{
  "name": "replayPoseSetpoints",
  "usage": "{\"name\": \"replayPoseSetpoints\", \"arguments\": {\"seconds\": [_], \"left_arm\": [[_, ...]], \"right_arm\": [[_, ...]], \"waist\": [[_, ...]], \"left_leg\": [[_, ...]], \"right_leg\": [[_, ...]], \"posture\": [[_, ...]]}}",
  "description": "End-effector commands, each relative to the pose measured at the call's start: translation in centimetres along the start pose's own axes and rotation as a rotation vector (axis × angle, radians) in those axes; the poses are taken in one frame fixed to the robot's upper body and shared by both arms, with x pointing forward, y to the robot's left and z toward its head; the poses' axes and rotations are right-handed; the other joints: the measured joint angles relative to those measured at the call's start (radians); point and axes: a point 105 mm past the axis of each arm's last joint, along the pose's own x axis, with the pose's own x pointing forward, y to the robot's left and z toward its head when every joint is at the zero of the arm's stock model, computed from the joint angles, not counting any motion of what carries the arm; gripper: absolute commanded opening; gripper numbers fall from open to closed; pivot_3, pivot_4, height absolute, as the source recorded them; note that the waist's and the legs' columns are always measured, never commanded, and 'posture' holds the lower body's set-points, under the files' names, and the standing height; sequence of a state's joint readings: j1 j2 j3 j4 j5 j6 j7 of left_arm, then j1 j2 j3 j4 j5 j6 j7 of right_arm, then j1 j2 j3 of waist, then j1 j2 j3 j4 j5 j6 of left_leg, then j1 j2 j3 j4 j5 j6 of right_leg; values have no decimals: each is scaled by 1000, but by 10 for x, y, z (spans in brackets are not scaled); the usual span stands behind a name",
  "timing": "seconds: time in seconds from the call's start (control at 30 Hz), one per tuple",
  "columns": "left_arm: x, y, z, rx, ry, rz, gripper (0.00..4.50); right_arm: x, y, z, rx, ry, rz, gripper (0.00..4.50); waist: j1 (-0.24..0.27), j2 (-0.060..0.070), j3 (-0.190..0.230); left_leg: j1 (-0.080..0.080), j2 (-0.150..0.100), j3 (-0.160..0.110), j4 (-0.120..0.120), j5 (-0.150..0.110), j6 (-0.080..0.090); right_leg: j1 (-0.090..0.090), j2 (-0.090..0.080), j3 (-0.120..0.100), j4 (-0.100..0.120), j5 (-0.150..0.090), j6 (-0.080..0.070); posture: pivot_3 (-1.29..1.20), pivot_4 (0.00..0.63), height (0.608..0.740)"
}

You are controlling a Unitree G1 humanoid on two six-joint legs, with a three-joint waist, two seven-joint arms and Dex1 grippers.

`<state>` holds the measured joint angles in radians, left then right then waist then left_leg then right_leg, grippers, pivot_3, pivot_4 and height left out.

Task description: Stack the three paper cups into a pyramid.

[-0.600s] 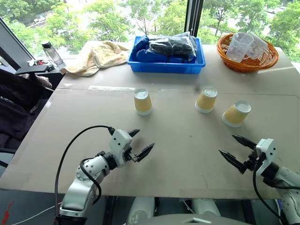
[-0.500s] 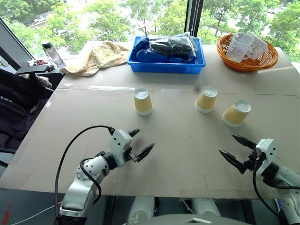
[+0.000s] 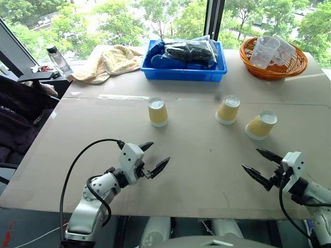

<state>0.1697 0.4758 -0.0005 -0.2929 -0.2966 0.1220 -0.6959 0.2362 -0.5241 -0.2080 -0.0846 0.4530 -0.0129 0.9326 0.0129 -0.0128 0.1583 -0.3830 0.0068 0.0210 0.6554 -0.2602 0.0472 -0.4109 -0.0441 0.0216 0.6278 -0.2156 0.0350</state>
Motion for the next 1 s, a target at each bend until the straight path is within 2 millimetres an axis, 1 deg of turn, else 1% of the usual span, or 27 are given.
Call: {"name": "replayPoseSetpoints", "arguments": {"seconds": [0.03,0.1,0.17,0.27,0.33,0.4,0.43,0.5,0.57,0.63,0.8,1.0], "left_arm": [[-2,2,11,37,-40,5,4500],[-2,2,11,44,-39,2,4500],[-2,2,13,54,-42,-4,4500],[0,3,22,74,-62,-30,4500],[0,-4,41,59,-115,-123,4500],[2,-11,67,33,-187,-225,4500],[4,-13,79,56,-202,-262,4500],[8,-14,96,88,-218,-310,4500],[14,-17,112,128,-217,-373,4500],[18,-18,122,148,-205,-414,4500],[21,-17,131,188,-160,-453,4500],[18,-16,129,200,-126,-455,4500]], "right_arm": [[-3,-5,6,-22,-12,-17,4437],[-3,-7,6,-28,-9,-29,4437],[-4,-11,11,-32,-21,-65,4437],[-8,-29,21,-81,-31,-180,4437],[-11,-45,38,-132,-75,-271,4437],[-10,-58,57,-145,-128,-350,4437],[-8,-62,63,-137,-149,-374,4437],[-3,-65,70,-115,-172,-386,4437],[7,-64,76,-69,-204,-375,4437],[17,-63,79,-39,-225,-362,4437],[35,-68,77,-3,-226,-349,4437],[39,-79,69,-2,-202,-378,4437]], "waist": [[0,0,0],[0,0,0],[0,0,0],[0,0,0],[0,0,0],[0,0,0],[0,0,0],[1,0,0],[0,0,-1],[-2,0,0],[-12,0,0],[-16,-1,0]], "left_leg": [[0,0,0,0,0,0],[0,0,0,0,0,0],[0,0,0,0,0,0],[0,0,0,0,0,0],[0,0,0,0,0,0],[0,0,0,0,0,0],[0,0,0,0,0,0],[0,0,0,1,0,0],[0,0,0,1,0,0],[0,0,-1,1,0,0],[-1,0,-1,1,0,0],[-1,0,-1,1,0,0]], "right_leg": [[0,0,0,0,0,0],[0,0,0,0,0,0],[0,0,0,0,0,0],[0,0,0,0,0,0],[0,0,0,0,0,0],[0,1,0,0,0,0],[0,3,0,1,0,0],[0,5,0,1,0,0],[0,6,0,1,0,0],[0,8,1,2,2,3],[0,9,1,1,2,4],[0,9,2,0,2,4]], "posture": [[0,150,733],[0,150,733],[0,150,733],[0,150,733],[0,150,733],[0,150,733],[0,150,733],[0,150,733],[0,150,733],[0,150,733],[0,150,733],[0,150,733]]}}
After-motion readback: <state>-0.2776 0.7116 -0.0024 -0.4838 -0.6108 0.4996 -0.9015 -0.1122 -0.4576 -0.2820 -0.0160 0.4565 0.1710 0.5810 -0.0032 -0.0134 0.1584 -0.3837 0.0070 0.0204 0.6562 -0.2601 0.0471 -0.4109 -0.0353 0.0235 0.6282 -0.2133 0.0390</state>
